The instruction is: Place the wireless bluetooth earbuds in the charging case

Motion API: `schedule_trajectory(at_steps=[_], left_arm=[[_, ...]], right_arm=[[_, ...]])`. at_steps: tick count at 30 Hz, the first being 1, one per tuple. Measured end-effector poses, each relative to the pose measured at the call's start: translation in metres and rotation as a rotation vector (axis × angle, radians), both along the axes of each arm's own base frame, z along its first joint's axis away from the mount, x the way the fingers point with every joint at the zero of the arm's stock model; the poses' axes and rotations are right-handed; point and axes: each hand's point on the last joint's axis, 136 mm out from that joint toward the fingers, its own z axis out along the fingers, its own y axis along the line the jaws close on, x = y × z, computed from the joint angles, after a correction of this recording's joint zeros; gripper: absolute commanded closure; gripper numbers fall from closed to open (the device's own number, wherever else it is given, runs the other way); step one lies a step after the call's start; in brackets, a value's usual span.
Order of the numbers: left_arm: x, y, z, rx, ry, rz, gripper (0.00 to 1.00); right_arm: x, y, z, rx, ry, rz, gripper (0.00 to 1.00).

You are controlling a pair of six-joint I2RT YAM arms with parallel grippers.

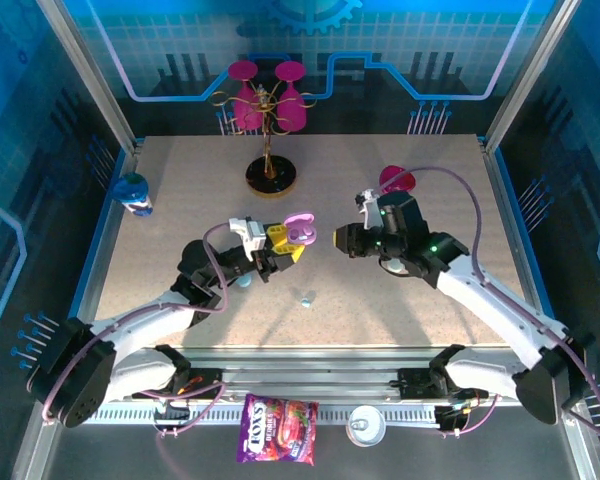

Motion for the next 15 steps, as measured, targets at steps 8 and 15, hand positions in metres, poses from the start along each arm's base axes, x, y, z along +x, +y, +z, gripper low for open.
schedule_trajectory(at_steps=[8, 15], left_arm=[[0.016, -0.001, -0.016, 0.031, 0.005, 0.054, 0.71], [0.021, 0.0, -0.019, 0.04, -0.011, 0.084, 0.71]], right_arm=[[-0.019, 0.024, 0.051, 0.226, -0.052, 0.111, 0.83], [-0.034, 0.054, 0.065, 0.249, -0.075, 0.208, 0.84]])
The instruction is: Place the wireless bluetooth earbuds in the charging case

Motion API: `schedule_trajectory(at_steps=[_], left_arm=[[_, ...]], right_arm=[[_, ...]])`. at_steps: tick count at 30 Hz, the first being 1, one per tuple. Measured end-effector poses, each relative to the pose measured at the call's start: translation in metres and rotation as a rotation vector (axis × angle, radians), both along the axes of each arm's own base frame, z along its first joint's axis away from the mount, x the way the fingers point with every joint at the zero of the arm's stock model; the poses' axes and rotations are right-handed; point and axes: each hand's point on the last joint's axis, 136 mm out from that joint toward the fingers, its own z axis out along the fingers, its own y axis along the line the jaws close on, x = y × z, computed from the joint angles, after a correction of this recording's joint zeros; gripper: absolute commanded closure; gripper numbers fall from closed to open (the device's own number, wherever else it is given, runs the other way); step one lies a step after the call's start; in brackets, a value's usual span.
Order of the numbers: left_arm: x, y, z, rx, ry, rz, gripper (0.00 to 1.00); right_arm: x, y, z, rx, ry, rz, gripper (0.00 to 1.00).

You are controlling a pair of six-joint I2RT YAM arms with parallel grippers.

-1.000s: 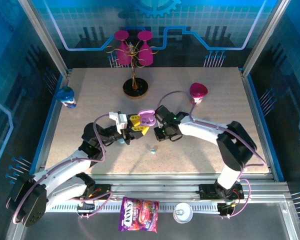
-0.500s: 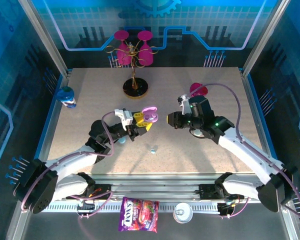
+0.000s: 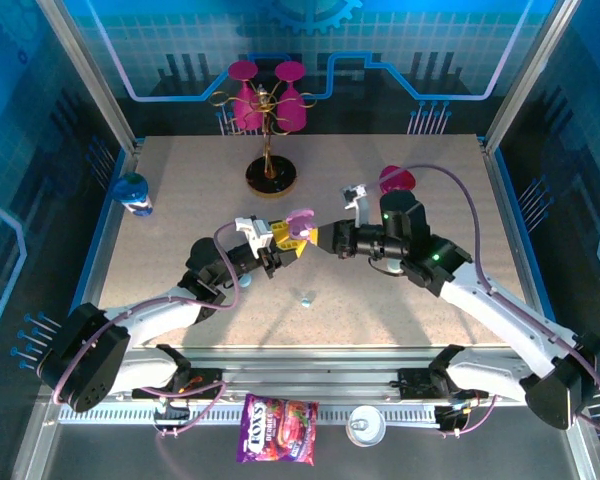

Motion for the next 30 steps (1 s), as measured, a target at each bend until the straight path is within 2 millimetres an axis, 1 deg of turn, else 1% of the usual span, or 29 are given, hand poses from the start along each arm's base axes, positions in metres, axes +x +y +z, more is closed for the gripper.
schedule_trajectory(at_steps=[4, 7, 11, 19, 25, 30], left_arm=[[0.001, 0.001, 0.0, -0.001, -0.005, 0.007, 0.71], [0.002, 0.001, 0.001, -0.003, -0.009, 0.012, 0.71], [0.003, 0.001, 0.001, -0.003, -0.007, 0.02, 0.71], [0.005, 0.002, 0.0, -0.002, -0.006, 0.027, 0.71], [0.006, 0.002, 0.0, -0.003, -0.006, 0.035, 0.71], [0.006, 0.003, 0.0, -0.003, -0.005, 0.038, 0.71]], right_arm=[[0.002, 0.018, 0.008, -0.014, -0.04, 0.025, 0.84], [0.005, 0.029, 0.008, -0.035, -0.063, 0.034, 0.84], [0.008, 0.039, 0.008, -0.065, -0.099, 0.034, 0.84], [0.015, 0.039, 0.01, -0.114, -0.166, -0.015, 0.84], [0.021, 0.035, 0.003, -0.158, -0.178, -0.054, 0.84], [0.021, 0.036, -0.001, -0.175, -0.179, -0.063, 0.84]])
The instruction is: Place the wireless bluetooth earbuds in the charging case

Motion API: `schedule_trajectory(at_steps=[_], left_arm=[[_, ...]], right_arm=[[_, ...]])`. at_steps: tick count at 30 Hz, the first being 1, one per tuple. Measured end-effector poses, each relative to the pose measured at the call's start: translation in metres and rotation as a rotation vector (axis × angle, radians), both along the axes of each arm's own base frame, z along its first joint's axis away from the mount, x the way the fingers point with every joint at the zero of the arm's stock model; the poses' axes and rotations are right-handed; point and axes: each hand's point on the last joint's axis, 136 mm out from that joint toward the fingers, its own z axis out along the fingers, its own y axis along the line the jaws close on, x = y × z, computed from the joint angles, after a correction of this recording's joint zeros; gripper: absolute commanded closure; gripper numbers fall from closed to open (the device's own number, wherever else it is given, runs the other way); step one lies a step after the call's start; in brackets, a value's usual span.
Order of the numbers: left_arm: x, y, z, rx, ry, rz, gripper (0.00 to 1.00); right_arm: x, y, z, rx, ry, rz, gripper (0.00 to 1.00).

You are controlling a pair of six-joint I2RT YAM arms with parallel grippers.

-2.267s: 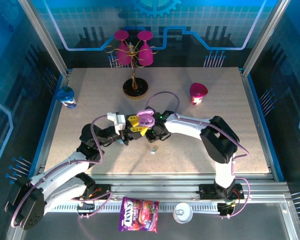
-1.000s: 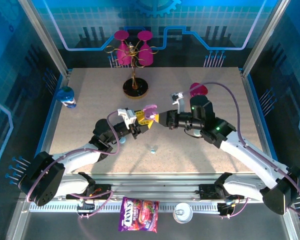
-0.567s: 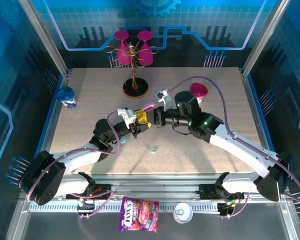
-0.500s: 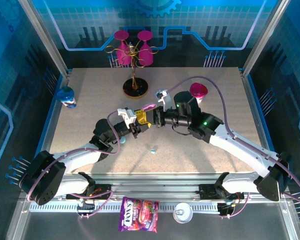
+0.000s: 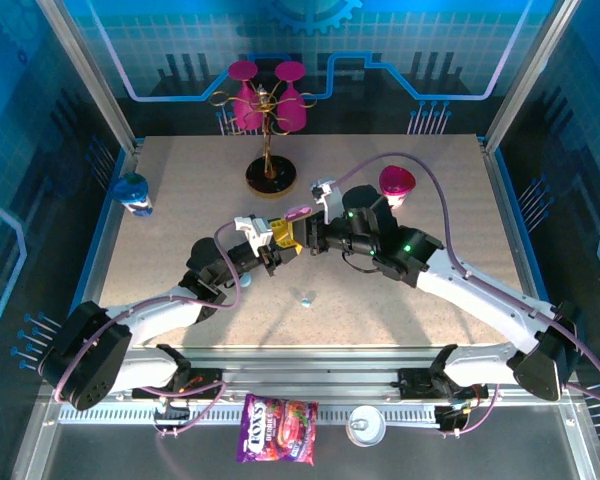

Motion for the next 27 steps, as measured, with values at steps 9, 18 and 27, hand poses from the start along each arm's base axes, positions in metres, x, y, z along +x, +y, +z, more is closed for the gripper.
schedule_trajectory(at_steps=[9, 18, 27], left_arm=[[0.0007, -0.0003, -0.0017, 0.002, 0.005, 0.0, 0.71], [0.0029, 0.0004, -0.0038, 0.005, 0.013, 0.012, 0.71], [0.003, 0.0008, -0.0017, 0.0, 0.005, 0.015, 0.71]], right_arm=[[0.0028, 0.0022, -0.0037, -0.003, 0.007, -0.015, 0.83], [0.0064, 0.0013, -0.0061, -0.006, 0.016, -0.045, 0.69], [0.0034, -0.0064, 0.001, -0.011, -0.006, -0.059, 0.66]])
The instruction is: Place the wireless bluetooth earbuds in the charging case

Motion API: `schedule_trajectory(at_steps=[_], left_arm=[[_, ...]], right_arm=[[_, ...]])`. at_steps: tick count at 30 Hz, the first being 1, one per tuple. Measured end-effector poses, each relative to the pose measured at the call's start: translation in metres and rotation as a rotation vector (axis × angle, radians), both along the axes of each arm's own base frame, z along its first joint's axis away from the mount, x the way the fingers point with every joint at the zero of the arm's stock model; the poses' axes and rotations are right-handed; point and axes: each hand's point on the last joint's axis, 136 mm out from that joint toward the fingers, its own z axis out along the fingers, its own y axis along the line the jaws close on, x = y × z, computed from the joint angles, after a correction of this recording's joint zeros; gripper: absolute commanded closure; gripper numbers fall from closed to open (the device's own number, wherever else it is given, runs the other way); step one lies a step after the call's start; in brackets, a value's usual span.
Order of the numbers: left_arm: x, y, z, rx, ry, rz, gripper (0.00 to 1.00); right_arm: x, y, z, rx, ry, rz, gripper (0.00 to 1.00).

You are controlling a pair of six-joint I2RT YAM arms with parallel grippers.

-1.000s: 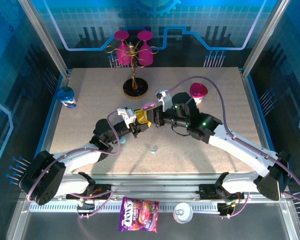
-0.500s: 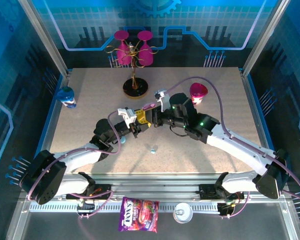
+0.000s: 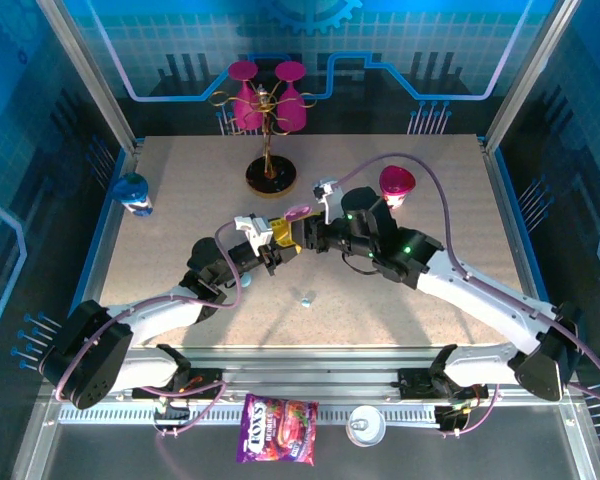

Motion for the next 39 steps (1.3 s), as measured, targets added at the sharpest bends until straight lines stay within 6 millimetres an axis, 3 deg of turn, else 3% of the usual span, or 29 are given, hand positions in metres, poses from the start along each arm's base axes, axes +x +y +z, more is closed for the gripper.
schedule_trajectory(at_steps=[9, 15, 18, 26, 39], left_arm=[[0.0, 0.0, 0.001, -0.002, -0.004, 0.001, 0.71], [-0.001, 0.0, 0.001, 0.009, -0.02, -0.003, 0.71], [-0.005, -0.003, 0.0, 0.019, -0.034, -0.027, 0.71], [-0.016, -0.009, -0.001, 0.05, -0.08, -0.092, 0.71], [-0.022, -0.012, -0.002, 0.073, -0.114, -0.125, 0.7]], right_arm=[[-0.012, -0.01, 0.021, 0.033, -0.054, 0.021, 0.56], [-0.017, -0.022, 0.037, 0.051, -0.106, 0.005, 0.3], [-0.015, -0.033, 0.044, 0.047, -0.133, -0.023, 0.24], [0.016, -0.063, 0.022, -0.031, -0.068, -0.14, 0.23], [0.029, -0.055, 0.002, -0.086, 0.017, -0.123, 0.23]])
